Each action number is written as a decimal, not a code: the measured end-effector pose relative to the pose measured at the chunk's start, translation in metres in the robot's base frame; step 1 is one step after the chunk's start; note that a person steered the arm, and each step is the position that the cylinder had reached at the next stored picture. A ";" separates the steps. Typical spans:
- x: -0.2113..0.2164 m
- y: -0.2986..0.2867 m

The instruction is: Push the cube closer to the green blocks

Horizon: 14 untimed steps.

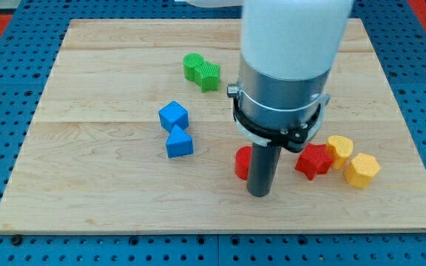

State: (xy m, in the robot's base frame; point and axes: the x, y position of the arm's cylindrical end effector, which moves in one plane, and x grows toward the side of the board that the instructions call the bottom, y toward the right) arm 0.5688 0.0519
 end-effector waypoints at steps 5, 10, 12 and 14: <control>-0.025 0.037; -0.001 0.019; -0.016 0.016; -0.016 0.013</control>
State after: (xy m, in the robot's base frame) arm 0.5526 0.0650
